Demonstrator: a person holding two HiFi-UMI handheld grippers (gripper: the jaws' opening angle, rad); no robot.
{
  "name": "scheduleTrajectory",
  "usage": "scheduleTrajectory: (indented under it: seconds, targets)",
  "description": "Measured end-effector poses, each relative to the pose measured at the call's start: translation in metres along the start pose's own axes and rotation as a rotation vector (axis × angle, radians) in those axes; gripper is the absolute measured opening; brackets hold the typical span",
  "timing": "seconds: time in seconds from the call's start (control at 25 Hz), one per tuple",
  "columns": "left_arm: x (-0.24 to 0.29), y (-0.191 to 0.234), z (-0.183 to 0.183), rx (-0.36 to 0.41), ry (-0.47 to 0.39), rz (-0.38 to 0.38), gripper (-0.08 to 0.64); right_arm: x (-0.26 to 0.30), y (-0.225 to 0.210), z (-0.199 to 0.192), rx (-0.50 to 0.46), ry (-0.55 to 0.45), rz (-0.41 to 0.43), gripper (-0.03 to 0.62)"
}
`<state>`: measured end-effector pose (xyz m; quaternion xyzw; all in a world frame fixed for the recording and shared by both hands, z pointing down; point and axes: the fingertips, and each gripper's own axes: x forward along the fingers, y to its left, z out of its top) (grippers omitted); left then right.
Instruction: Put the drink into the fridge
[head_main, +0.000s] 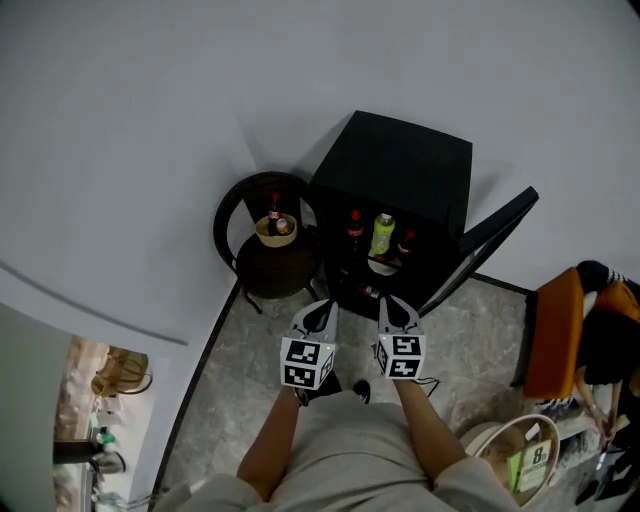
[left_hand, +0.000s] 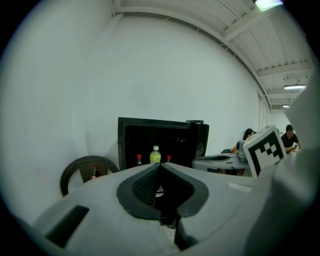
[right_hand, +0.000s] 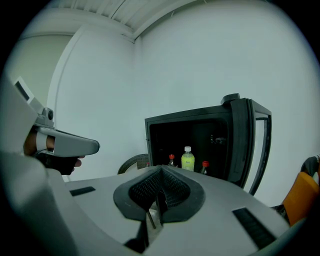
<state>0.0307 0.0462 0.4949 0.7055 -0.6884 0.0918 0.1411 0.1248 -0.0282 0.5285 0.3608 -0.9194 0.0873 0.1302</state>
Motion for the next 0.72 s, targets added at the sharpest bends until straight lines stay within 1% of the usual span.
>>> scheduleTrajectory:
  seconds: [0.16,0.24,0.32,0.4,0.48,0.72]
  targets:
    - [0.004,0.006,0.002,0.0,-0.007,0.002,0.009,0.007,0.001,0.0,-0.007,0.005,0.002,0.006]
    - [0.005,0.005,0.002,-0.009,-0.003,0.001,0.009,0.007,-0.002,-0.003,-0.01,0.017,-0.01,0.006]
    - [0.008,0.003,0.007,-0.005,-0.009,-0.007,0.009,0.007,-0.009,-0.001,-0.01,0.022,-0.037,0.006]
    - [0.011,-0.002,0.014,0.021,-0.019,-0.017,0.009,0.008,-0.019,0.0,-0.016,0.026,-0.073,0.006]
    - [0.013,-0.005,0.016,0.036,-0.022,-0.025,0.009,0.007,-0.029,-0.003,-0.002,0.035,-0.108,0.006]
    - [0.017,-0.003,0.012,0.021,-0.008,-0.027,0.009,0.006,-0.057,-0.007,0.058,0.034,-0.166,0.006]
